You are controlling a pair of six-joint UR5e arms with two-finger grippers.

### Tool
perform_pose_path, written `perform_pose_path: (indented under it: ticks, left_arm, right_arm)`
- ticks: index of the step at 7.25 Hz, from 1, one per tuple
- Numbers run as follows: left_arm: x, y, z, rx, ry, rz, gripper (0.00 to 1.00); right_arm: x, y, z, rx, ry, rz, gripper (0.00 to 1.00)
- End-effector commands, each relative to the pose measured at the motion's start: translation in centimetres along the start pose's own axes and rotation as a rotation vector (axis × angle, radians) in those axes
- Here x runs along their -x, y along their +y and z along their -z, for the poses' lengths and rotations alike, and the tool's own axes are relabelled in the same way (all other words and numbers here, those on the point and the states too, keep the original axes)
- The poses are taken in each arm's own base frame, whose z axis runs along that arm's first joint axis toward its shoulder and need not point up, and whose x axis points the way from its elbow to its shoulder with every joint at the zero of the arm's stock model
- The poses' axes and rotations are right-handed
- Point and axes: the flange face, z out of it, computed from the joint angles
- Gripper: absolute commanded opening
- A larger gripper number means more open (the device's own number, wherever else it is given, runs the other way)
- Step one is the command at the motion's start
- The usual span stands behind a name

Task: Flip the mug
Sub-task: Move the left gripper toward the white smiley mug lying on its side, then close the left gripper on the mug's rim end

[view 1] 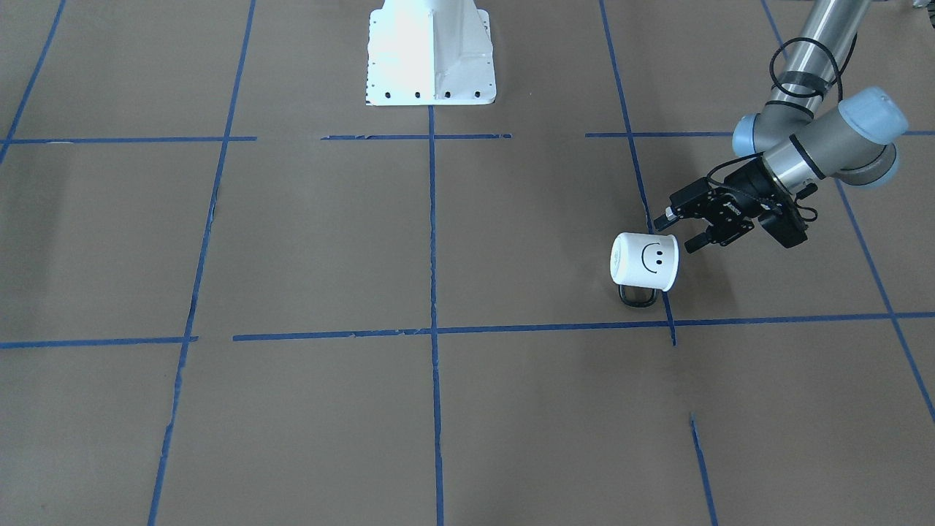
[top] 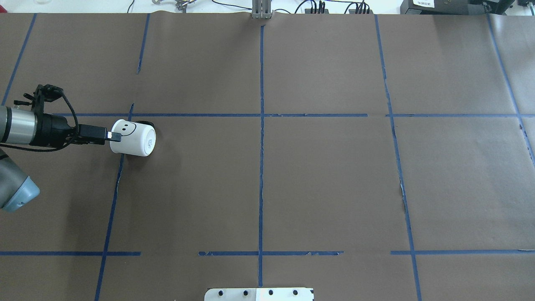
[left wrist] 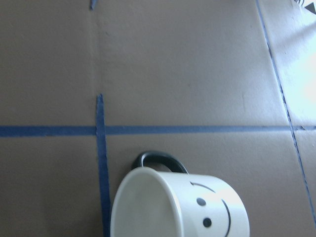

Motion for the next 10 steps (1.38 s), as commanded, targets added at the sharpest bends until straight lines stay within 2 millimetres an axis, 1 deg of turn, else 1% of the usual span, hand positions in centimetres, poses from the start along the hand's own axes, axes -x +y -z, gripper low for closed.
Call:
perform_pose_path:
  ticks: [1,2,3,4,5,6,7,8,9,10]
  left_arm:
    - [-0.8,-1.0,-0.4,-0.055,0.020,-0.020,1.00]
    - [-2.0,-1.9,-1.0,-0.081,0.038,0.007,1.00]
    - [-2.3,-2.8,-1.4,-0.128,0.032,0.012,1.00]
    - [-2.3,-2.7,-1.6,-0.121,0.034,0.016,0.95]
    - [-2.2,-1.8,-2.1,-0.065,0.038,0.023,0.72]
    - [-2.2,-1.0,-2.2,0.006,0.050,0.024,0.60]
    - [-1.6,-0.6,-2.6,0.027,0.043,0.032,0.59]
    - [-1.7,-0.5,-2.6,0.029,0.048,0.031,0.56]
    - [-2.9,-0.6,-2.4,0.043,0.076,0.063,0.32]
    - [-5.0,-0.9,-2.7,0.125,0.115,0.091,0.00]
  right_arm:
    - [0.0,0.0,0.0,0.000,0.000,0.000,1.00]
    - [0.0,0.0,0.0,0.000,0.000,0.000,1.00]
    - [0.0,0.0,0.0,0.000,0.000,0.000,1.00]
    - [0.0,0.0,0.0,0.000,0.000,0.000,1.00]
    - [0.0,0.0,0.0,0.000,0.000,0.000,1.00]
    - [0.0,0.0,0.0,0.000,0.000,0.000,1.00]
    - [0.0,0.0,-0.1,0.001,0.000,-0.001,1.00]
    - [0.0,0.0,0.0,0.000,0.000,0.000,1.00]
    - [0.0,0.0,-0.1,0.001,0.000,-0.001,1.00]
    - [0.0,0.0,0.0,0.000,0.000,0.000,1.00]
